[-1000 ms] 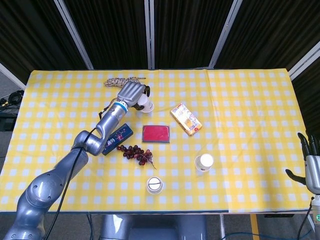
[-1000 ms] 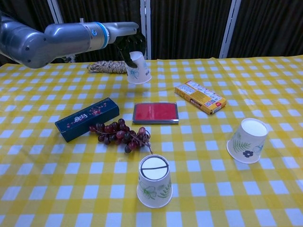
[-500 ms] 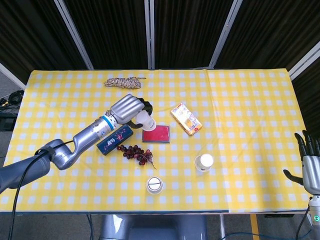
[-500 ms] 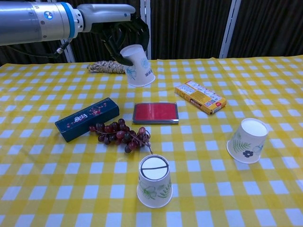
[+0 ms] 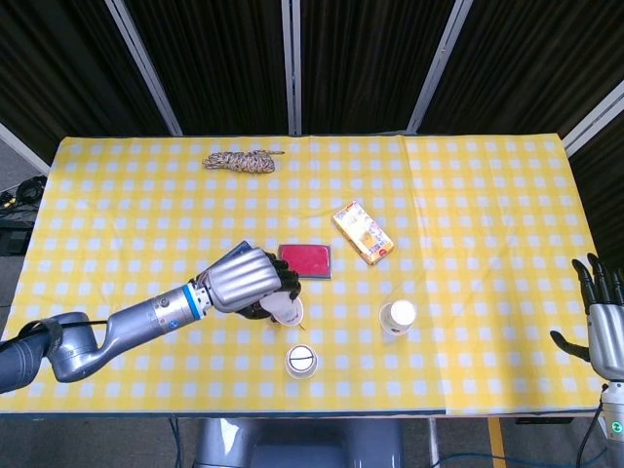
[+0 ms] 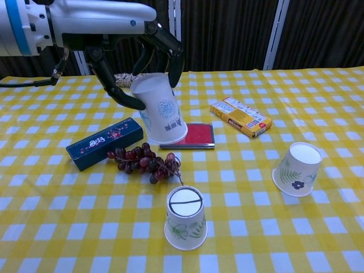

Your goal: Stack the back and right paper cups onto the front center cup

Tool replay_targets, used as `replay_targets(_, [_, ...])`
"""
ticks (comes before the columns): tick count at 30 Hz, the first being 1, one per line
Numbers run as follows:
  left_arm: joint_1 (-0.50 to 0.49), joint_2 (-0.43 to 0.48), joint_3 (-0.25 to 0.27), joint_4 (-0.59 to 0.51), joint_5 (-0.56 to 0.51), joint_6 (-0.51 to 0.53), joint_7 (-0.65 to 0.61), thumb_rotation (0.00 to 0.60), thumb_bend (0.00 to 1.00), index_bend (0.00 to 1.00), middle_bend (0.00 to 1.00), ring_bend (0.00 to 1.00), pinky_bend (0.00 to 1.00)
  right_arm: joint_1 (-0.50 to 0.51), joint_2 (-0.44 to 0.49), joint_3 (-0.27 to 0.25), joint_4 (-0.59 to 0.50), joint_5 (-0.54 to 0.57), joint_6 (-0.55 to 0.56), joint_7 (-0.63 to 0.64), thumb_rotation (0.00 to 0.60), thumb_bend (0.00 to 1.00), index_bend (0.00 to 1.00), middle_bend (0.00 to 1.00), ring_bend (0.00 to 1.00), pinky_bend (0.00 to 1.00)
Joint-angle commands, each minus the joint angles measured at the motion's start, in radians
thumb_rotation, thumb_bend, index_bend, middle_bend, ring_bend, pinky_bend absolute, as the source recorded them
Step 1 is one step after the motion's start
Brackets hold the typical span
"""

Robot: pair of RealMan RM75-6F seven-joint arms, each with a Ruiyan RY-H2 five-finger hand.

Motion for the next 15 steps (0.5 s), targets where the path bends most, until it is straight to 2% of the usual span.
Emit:
replay_targets(1, [-0.001,0.020,0.036,-0.072,0.078,0.011,0.036,0.600,0.28,0.49,0.42,0.40,0.53,-0.002,0.002,0.000,-0.003,-0.002,0.004,0.000,0.600,0.00,0.00,0.00,0.00,0.00])
replay_targets(15, [-0.038,-0.047,0.050,-0.088,0.102,-0.064,0.099,0.600,0.28,0.49,0.42,0.40,0.53,-0.005,0.004,-0.001,-0.002,-0.003,0.006,0.007,0.600,0.00,0.00,0.00,0.00,0.00])
